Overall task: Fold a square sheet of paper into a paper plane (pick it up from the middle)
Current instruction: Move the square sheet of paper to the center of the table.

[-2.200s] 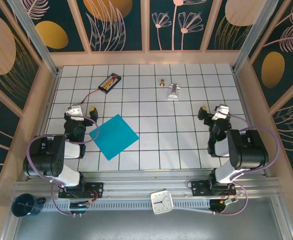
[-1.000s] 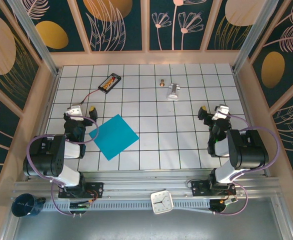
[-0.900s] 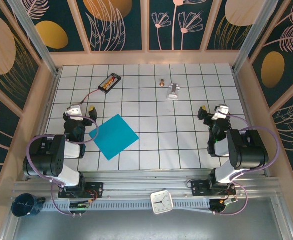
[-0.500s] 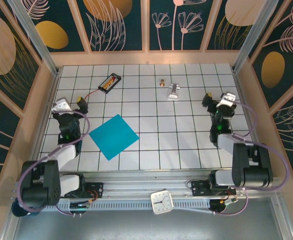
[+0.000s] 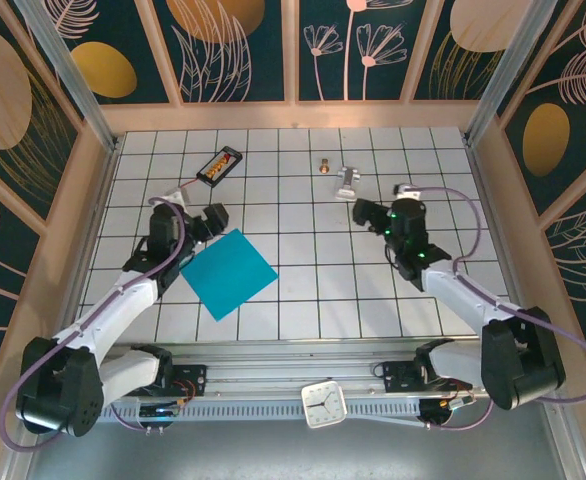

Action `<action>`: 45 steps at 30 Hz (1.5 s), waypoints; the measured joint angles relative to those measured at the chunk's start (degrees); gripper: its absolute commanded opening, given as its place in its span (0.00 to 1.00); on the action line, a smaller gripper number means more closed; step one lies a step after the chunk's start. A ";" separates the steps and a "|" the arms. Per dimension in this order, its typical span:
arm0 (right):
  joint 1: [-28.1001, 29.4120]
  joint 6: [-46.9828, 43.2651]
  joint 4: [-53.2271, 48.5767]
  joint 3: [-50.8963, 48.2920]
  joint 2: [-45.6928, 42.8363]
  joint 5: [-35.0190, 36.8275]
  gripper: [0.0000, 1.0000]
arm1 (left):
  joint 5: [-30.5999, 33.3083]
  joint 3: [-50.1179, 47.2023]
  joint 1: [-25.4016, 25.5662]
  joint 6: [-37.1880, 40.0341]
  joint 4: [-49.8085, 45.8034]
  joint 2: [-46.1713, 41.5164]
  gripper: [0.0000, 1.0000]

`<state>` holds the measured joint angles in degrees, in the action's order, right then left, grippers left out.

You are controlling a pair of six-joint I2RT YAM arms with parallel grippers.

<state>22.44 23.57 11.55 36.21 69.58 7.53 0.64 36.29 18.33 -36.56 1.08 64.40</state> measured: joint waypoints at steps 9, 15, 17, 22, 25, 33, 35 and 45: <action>4.04 1.27 -5.86 2.10 4.00 -1.27 0.98 | 2.82 0.90 12.22 0.02 -19.21 6.34 0.80; 4.04 2.12 -5.84 2.08 4.00 -2.05 0.98 | 6.29 2.71 15.04 0.35 -22.40 15.52 0.79; 4.04 2.34 -5.81 1.97 3.98 -2.12 0.98 | 6.93 3.19 16.13 0.46 -22.36 17.97 0.79; 3.80 2.60 -5.81 1.01 3.80 -3.13 0.99 | 8.68 5.29 19.19 0.13 -21.62 21.99 0.75; 2.56 3.30 -5.84 0.15 3.28 -4.66 0.99 | 10.08 7.19 21.16 -0.98 -20.57 25.29 0.72; -4.26 4.04 -5.84 -0.33 1.70 -10.73 0.99 | 14.43 16.11 25.31 -5.53 -17.79 34.82 0.70; -5.68 4.04 -5.84 -0.37 1.20 -12.13 0.99 | 14.67 20.33 26.05 -6.25 -17.40 38.23 0.71; -8.52 3.78 -7.19 -0.39 -1.99 -15.06 0.99 | 12.66 38.27 27.93 -1.77 -17.16 44.39 0.86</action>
<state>13.91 27.35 4.36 35.81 67.59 -7.53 13.30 74.56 46.26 -38.33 -16.08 108.79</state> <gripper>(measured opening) 0.985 0.830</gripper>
